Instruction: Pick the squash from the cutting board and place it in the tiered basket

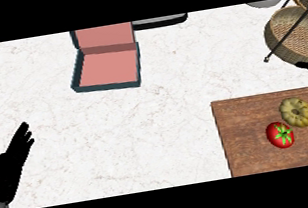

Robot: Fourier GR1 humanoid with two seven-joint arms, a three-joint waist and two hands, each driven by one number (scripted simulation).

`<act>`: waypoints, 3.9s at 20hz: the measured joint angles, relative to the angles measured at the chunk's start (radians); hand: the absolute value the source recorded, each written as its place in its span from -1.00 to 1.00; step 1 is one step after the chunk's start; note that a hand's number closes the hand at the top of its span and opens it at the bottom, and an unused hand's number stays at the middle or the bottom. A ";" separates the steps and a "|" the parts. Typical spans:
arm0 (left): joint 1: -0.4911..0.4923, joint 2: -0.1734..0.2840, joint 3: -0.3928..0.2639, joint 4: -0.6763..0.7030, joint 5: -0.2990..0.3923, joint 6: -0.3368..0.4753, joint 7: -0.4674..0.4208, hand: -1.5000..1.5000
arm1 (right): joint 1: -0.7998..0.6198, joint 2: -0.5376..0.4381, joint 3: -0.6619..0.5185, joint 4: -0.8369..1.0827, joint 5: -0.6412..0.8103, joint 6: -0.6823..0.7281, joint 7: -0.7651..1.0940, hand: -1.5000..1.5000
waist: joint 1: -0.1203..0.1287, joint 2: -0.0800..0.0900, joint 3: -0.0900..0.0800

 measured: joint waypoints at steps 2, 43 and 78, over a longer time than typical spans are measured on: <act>0.004 -0.007 0.006 -0.009 -0.011 0.002 0.005 0.00 | -0.028 0.024 0.007 -0.035 -0.001 0.038 0.086 -1.00 | -0.002 0.000 0.000; 0.006 -0.145 0.174 -0.044 -0.182 -0.116 0.050 0.00 | -0.049 0.161 -0.156 0.112 0.287 0.278 0.087 -1.00 | -0.007 -0.001 0.001; -0.024 -0.198 0.257 -0.032 -0.256 -0.182 0.069 0.00 | -0.156 0.439 -0.132 0.232 0.494 -0.019 0.048 1.00 | -0.002 -0.003 -0.002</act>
